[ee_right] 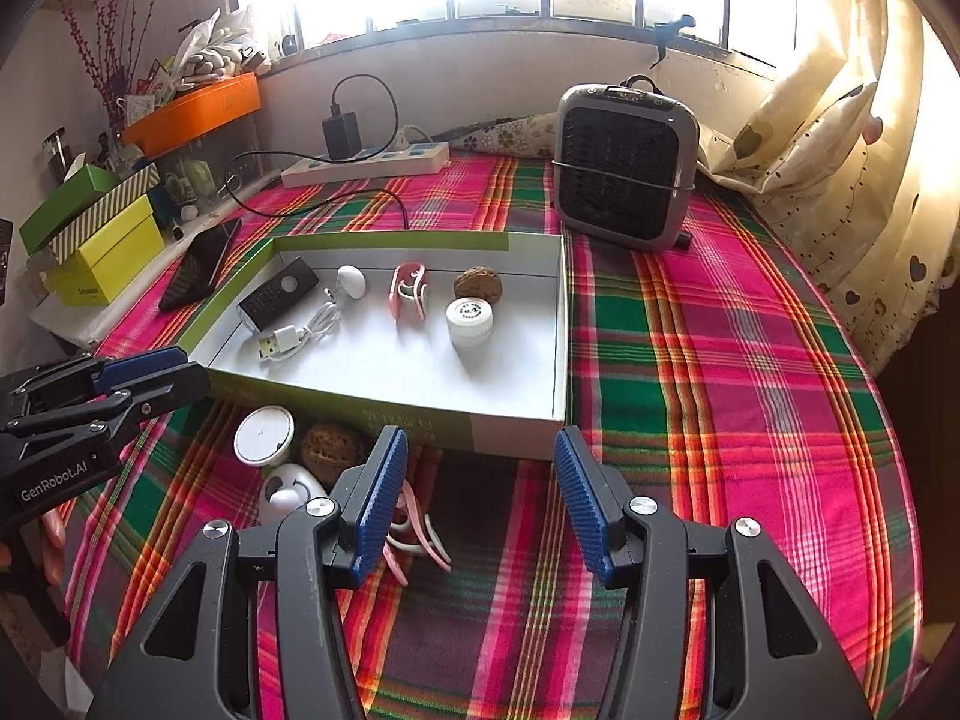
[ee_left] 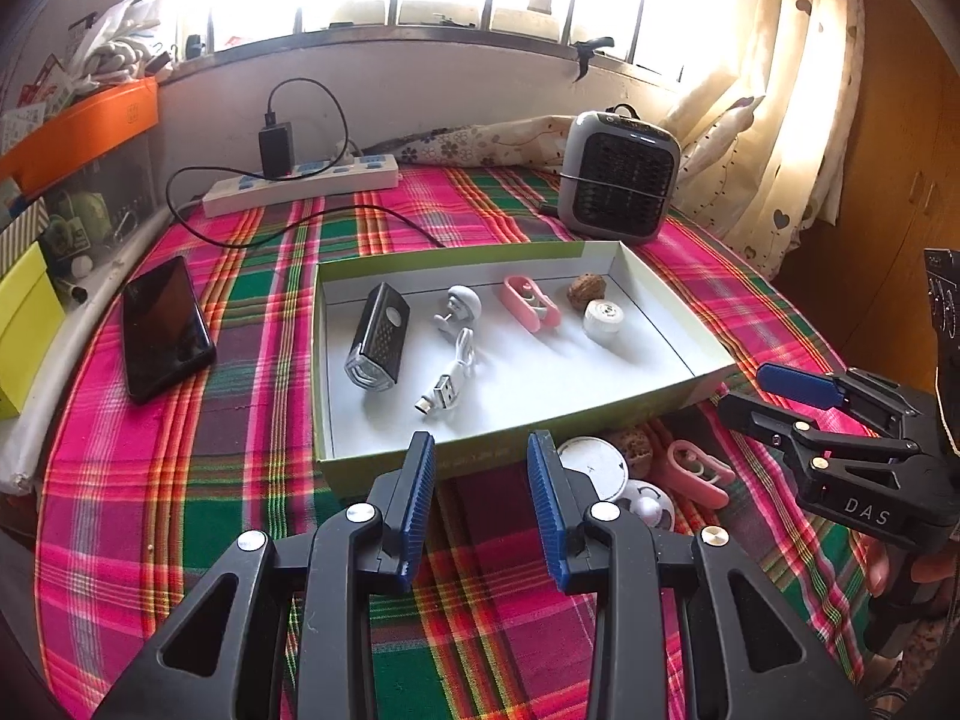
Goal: Organize objects
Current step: 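Move both open tools out of the box toward the objects beside it, then close the left tool on the green-based white spool while the right tool grasps the pink clip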
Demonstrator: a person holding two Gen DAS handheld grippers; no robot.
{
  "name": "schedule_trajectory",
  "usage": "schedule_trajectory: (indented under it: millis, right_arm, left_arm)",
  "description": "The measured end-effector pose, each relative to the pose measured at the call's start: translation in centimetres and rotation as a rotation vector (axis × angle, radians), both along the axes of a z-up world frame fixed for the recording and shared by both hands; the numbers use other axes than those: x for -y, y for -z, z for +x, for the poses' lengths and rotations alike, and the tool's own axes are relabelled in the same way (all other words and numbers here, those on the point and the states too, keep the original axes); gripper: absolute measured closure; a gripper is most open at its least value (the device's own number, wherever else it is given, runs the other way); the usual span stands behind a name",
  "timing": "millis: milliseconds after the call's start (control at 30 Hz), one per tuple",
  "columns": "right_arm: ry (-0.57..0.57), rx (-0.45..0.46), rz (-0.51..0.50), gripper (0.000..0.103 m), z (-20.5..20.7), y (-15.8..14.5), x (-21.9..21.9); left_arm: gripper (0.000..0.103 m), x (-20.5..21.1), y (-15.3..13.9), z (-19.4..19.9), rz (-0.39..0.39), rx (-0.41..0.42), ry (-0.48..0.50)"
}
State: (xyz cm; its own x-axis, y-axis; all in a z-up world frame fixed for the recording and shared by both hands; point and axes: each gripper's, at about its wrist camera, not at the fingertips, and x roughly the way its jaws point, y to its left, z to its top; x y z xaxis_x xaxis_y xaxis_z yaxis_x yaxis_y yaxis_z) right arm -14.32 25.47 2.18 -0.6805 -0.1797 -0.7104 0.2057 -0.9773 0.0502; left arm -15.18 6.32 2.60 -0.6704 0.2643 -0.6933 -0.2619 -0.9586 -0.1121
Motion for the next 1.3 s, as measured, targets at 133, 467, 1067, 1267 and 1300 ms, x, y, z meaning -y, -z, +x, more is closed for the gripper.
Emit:
schedule_trajectory:
  millis: [133,467,1067,1267,1300]
  right_arm:
    - [-0.027,0.021,-0.009,0.051,0.6,0.7,0.1]
    - [-0.08,0.049,-0.028,0.051,1.3,1.8,0.5]
    - [-0.109,0.101,0.048,0.051,-0.1,3.4,1.3]
    - [-0.073,0.101,0.064,0.051,-0.6,3.4,0.7]
    - [-0.068,0.102,0.06,0.051,-0.7,3.5,0.5]
  left_arm:
    - [0.072,0.0,0.3,0.3,0.049,0.029,0.026]
    - [0.067,-1.2,0.5,0.7,0.102,0.07,0.091]
    - [0.063,-3.6,1.3,-0.6,0.049,0.104,0.123]
    - [0.063,-4.0,1.6,-1.1,0.015,0.104,0.106]
    - [0.063,-3.9,1.7,-1.2,0.018,0.107,0.103]
